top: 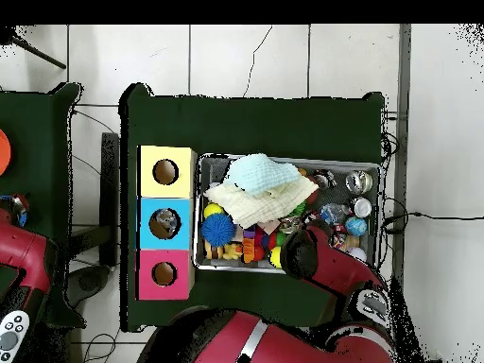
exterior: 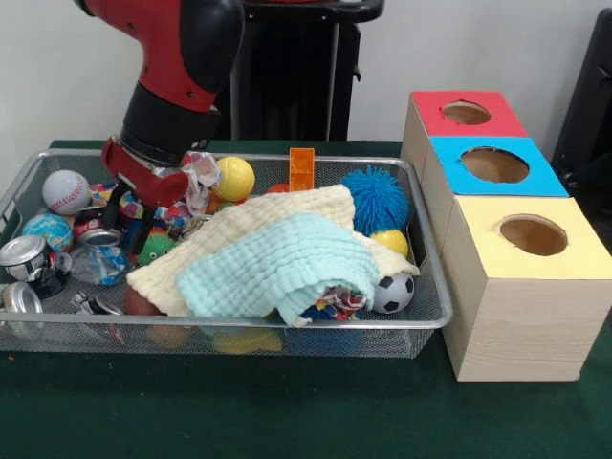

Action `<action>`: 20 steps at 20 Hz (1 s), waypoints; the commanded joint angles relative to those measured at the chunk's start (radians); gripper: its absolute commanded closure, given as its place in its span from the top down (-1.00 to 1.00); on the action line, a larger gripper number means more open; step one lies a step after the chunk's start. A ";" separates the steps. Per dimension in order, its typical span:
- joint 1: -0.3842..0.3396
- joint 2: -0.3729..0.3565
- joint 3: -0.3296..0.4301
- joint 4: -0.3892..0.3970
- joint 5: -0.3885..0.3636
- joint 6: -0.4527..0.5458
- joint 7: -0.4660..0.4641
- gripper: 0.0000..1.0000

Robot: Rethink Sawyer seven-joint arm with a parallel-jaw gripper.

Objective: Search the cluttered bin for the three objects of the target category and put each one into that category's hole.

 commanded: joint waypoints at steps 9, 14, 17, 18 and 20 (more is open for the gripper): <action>-0.080 0.084 0.119 -0.063 -0.018 -0.006 0.114 1.00; -0.125 0.113 0.180 -0.038 -0.039 -0.049 0.132 1.00; -0.124 0.133 0.185 -0.035 -0.029 -0.071 0.140 1.00; -0.129 0.135 0.193 -0.034 -0.029 -0.069 0.139 1.00; -0.125 0.142 0.190 -0.036 -0.023 -0.078 0.139 1.00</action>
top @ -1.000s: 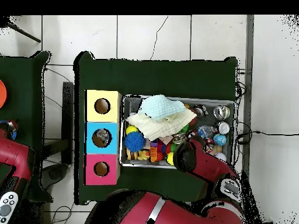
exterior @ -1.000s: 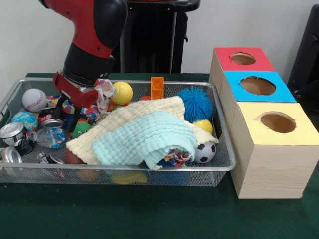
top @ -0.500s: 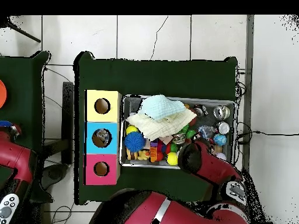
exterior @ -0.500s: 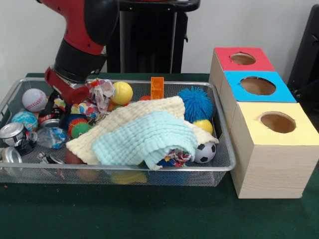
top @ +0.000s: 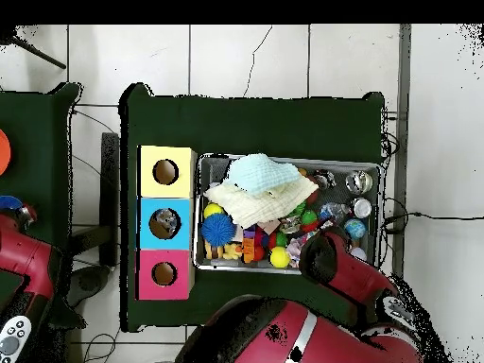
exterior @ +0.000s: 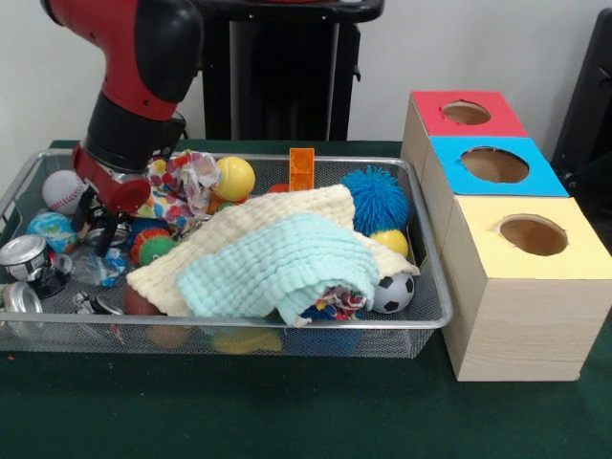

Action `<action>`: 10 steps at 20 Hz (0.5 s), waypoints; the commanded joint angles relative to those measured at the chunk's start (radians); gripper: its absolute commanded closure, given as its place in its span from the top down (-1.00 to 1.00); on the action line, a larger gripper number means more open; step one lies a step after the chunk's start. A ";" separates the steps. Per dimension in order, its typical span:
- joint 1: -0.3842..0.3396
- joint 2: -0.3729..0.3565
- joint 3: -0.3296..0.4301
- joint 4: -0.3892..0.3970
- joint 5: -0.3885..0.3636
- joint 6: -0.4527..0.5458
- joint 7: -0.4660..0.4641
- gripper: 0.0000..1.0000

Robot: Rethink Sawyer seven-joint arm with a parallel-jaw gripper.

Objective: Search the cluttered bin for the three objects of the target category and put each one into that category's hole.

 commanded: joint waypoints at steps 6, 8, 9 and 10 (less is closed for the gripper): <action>-0.057 0.101 0.225 -0.017 -0.054 -0.096 0.166 1.00; -0.088 0.087 0.277 -0.003 -0.090 -0.137 0.186 1.00; -0.103 0.076 0.301 0.007 -0.109 -0.143 0.190 1.00; -0.106 0.063 0.309 0.019 -0.114 -0.147 0.196 1.00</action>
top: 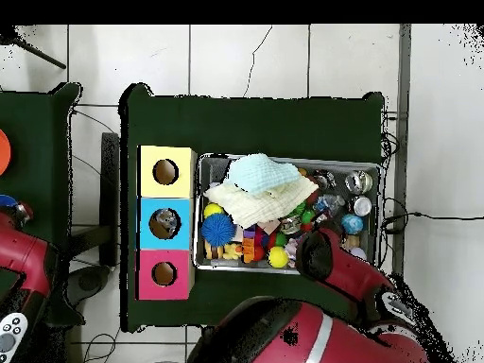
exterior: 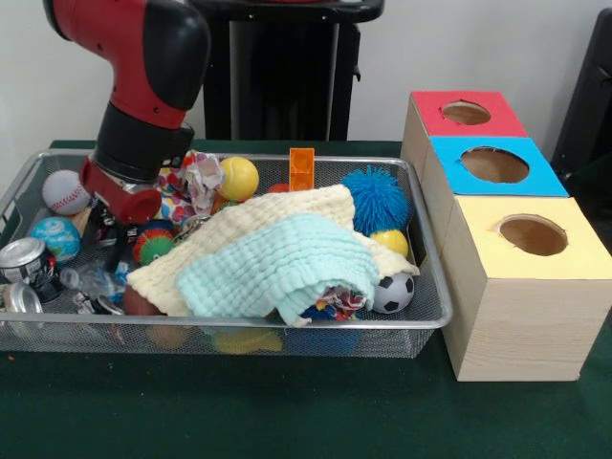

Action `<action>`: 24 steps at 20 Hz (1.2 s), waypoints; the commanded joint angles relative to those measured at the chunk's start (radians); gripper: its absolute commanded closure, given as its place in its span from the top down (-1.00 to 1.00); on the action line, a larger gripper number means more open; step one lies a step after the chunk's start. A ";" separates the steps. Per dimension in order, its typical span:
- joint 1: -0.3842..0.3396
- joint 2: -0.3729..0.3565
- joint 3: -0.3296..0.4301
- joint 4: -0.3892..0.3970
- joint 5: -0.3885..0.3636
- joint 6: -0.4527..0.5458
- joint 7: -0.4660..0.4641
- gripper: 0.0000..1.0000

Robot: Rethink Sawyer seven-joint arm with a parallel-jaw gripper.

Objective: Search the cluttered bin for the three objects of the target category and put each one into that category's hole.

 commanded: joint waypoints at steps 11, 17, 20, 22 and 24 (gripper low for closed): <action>-0.160 0.010 0.353 0.040 -0.199 -0.167 0.202 1.00; -0.232 -0.028 0.453 0.069 -0.287 -0.129 0.192 1.00; -0.272 -0.037 0.508 0.079 -0.335 -0.104 0.179 1.00; -0.294 -0.047 0.538 0.087 -0.357 -0.075 0.164 1.00; -0.339 -0.040 0.601 0.088 -0.400 -0.053 0.155 1.00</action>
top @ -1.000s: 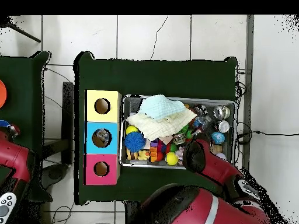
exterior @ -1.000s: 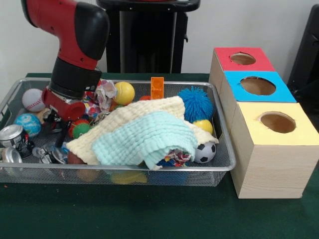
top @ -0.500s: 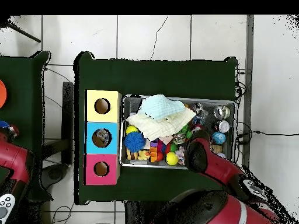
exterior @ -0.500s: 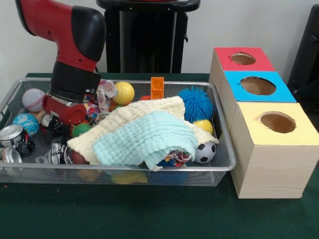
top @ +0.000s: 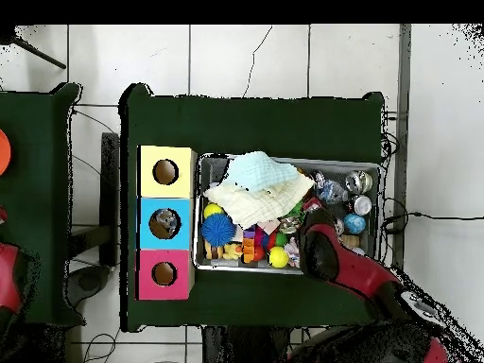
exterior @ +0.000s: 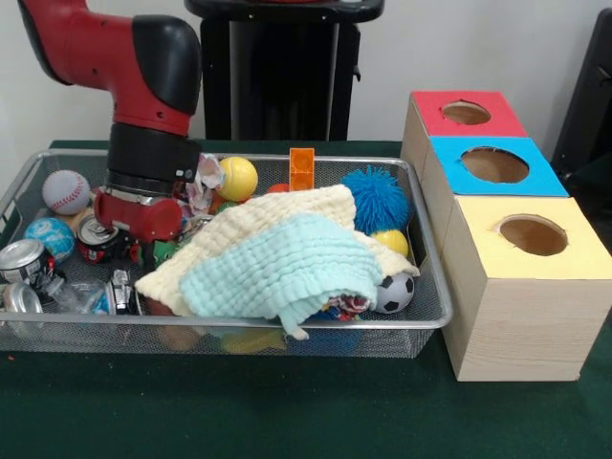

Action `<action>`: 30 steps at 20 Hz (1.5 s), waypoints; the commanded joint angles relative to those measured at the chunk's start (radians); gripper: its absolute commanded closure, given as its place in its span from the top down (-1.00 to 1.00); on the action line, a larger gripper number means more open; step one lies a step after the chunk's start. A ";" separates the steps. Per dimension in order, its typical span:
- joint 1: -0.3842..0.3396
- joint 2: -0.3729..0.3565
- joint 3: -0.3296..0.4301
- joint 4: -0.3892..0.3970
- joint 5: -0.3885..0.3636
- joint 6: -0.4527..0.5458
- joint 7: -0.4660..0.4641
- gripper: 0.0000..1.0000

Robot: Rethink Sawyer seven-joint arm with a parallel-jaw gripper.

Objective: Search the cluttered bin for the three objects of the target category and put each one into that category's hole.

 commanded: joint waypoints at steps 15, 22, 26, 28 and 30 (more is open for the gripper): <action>0.117 -0.062 0.003 0.016 0.061 0.123 0.106 1.00; 0.272 -0.156 -0.208 0.071 0.204 0.232 0.103 1.00; 0.252 -0.200 -0.186 0.089 0.178 0.273 0.102 1.00; 0.245 -0.207 -0.179 0.090 0.167 0.277 0.107 1.00; 0.240 -0.203 -0.180 0.084 0.158 0.276 0.110 1.00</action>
